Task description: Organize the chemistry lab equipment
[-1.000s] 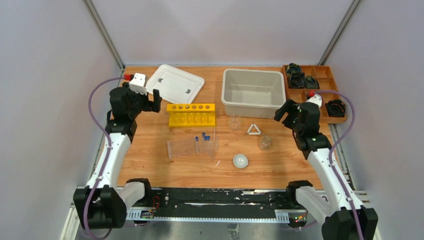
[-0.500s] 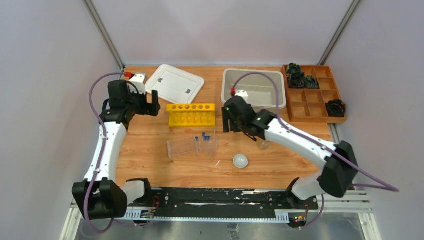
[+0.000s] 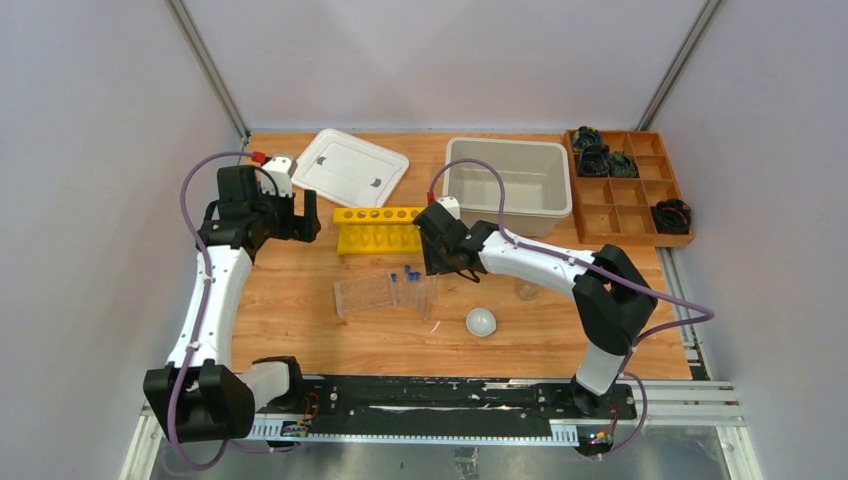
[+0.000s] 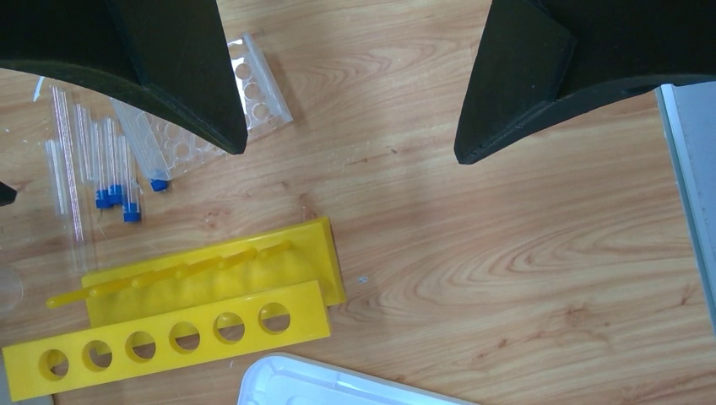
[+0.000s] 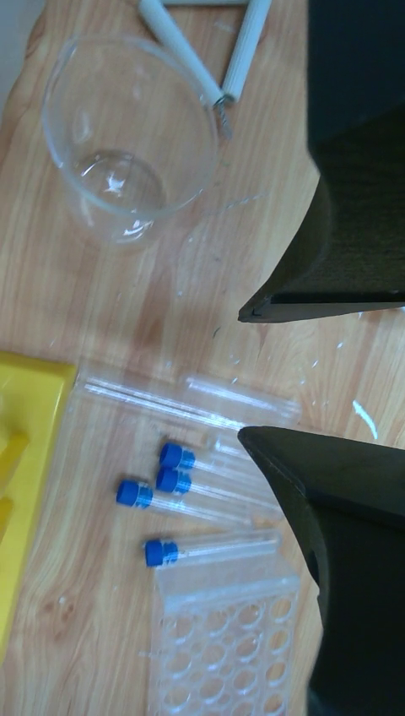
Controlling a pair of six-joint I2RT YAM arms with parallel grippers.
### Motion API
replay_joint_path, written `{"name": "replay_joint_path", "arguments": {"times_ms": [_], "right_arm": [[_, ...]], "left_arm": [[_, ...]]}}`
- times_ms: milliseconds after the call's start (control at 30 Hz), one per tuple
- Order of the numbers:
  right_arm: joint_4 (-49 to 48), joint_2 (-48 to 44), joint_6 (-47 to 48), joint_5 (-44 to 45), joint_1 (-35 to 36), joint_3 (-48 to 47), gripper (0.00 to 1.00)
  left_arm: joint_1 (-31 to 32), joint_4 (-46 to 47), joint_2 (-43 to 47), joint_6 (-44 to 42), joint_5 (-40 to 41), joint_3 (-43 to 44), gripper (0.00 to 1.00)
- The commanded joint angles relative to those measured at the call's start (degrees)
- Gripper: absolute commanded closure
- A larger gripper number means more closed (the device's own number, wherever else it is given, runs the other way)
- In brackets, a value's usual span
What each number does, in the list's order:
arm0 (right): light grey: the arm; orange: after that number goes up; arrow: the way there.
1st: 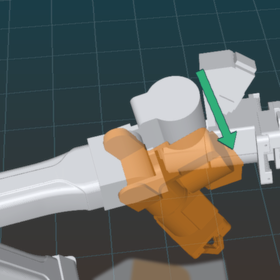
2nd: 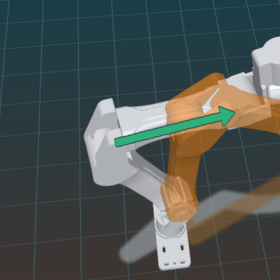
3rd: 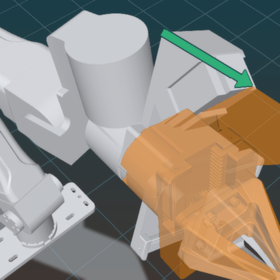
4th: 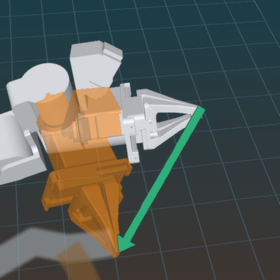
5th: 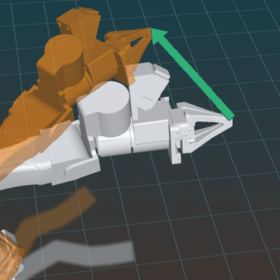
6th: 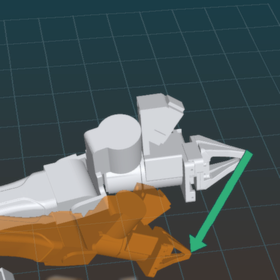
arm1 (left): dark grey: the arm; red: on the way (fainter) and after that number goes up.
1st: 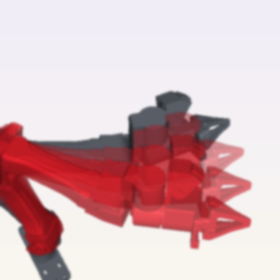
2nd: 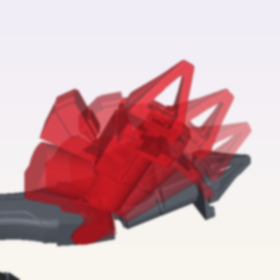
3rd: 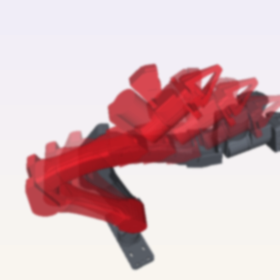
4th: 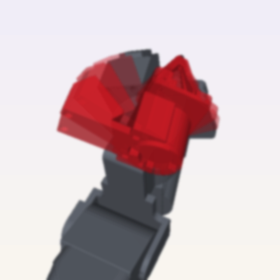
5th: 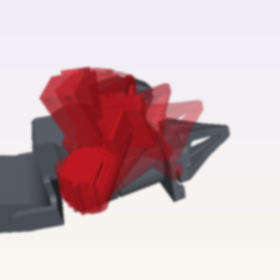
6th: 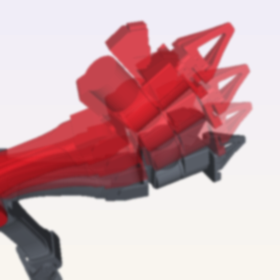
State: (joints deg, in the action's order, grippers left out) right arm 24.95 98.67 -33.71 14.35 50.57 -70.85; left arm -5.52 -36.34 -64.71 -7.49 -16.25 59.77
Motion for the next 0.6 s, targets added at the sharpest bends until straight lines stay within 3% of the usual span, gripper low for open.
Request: {"name": "replay_joint_path", "arguments": {"times_ms": [0, 567], "right_arm": [[-4.72, 2.25, -1.53, 0.55, 1.54, -2.09, 0.47], [-10.54, 12.45, -1.66, 7.58, 1.56, -5.13, 0.56]], "left_arm": [[-0.34, -0.4, 1.68, 0.12, -0.44, 1.88, 0.0], [-0.37, 0.77, 2.98, 0.81, -1.12, 1.8, 0.0]]}}
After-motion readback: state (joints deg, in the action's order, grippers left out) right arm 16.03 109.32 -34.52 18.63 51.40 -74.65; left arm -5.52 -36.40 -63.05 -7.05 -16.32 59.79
